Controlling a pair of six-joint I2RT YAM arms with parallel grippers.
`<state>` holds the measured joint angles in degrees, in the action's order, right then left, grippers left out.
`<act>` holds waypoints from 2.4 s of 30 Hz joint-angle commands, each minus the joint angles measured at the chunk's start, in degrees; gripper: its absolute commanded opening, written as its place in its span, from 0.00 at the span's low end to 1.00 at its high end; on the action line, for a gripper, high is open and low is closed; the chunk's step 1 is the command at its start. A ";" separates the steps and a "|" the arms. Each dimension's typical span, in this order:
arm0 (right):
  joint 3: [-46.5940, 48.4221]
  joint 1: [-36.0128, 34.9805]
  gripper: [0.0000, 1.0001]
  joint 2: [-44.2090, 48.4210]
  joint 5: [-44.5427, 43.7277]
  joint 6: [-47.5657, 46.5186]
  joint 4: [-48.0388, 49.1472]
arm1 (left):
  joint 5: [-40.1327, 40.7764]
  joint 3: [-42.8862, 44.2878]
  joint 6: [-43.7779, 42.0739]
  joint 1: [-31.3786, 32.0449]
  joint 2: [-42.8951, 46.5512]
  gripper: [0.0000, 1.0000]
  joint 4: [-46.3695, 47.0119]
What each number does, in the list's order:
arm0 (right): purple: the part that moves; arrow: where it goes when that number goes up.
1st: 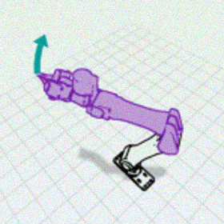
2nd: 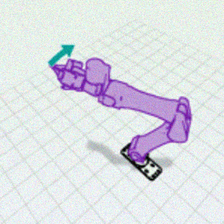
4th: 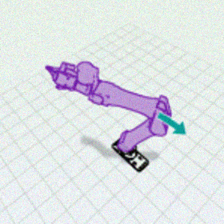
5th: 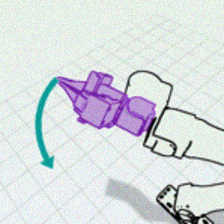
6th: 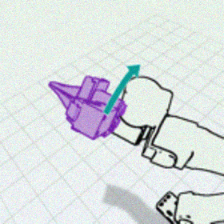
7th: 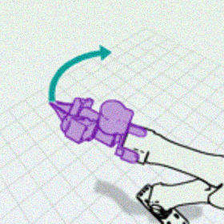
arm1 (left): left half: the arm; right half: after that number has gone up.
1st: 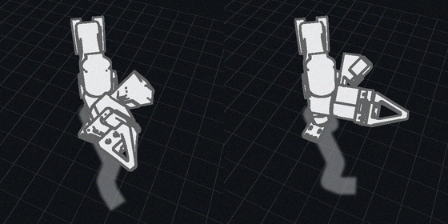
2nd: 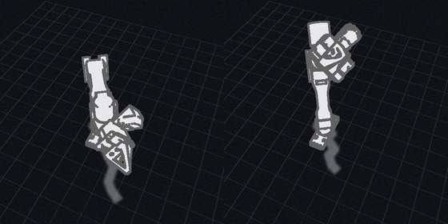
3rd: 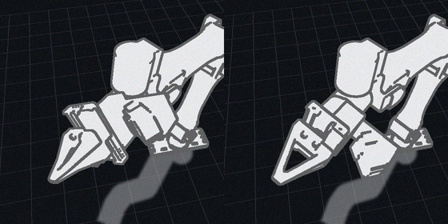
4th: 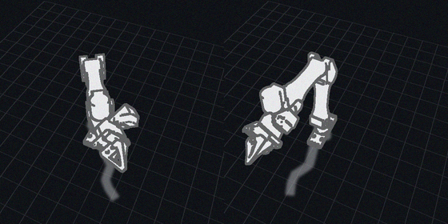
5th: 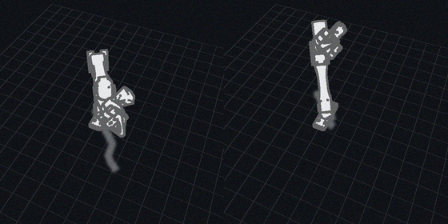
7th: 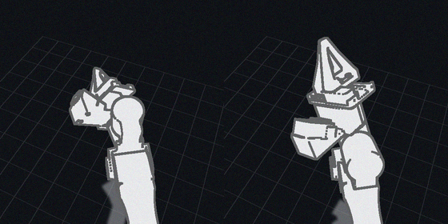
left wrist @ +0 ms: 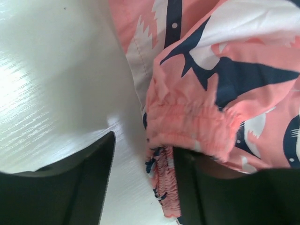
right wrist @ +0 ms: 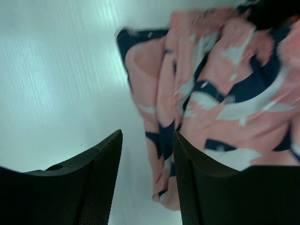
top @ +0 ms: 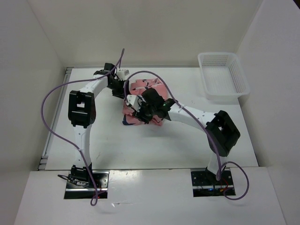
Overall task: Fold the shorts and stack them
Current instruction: Fold the shorts
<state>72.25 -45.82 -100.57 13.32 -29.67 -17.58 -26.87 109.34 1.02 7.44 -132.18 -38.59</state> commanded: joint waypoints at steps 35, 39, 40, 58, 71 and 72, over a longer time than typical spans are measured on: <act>20.30 0.21 0.65 -21.94 -13.94 15.52 15.22 | -1.60 0.70 -1.02 -3.49 7.99 0.88 -2.72; 22.05 0.21 0.66 -24.66 -15.33 16.48 15.82 | -1.60 0.70 -1.02 -4.01 7.99 0.88 -2.72; 22.67 0.21 0.66 -24.67 -16.47 17.44 16.44 | -1.60 0.70 -1.02 -4.01 7.99 0.88 -2.72; 22.24 -0.31 0.21 -16.85 -12.11 15.18 12.15 | -6.77 1.04 -1.02 -4.01 6.06 0.88 -3.24; 20.83 -1.37 0.00 -16.85 -8.14 12.53 10.29 | -4.25 5.44 -1.02 -1.82 -0.97 0.85 -3.86; 21.35 -1.90 0.01 -16.85 -7.61 12.01 10.29 | -3.20 5.45 -1.02 -1.82 -0.97 0.84 -3.86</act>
<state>92.14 -46.00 -118.37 3.92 -16.47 -7.99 -31.64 112.46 0.30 5.48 -131.26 -42.37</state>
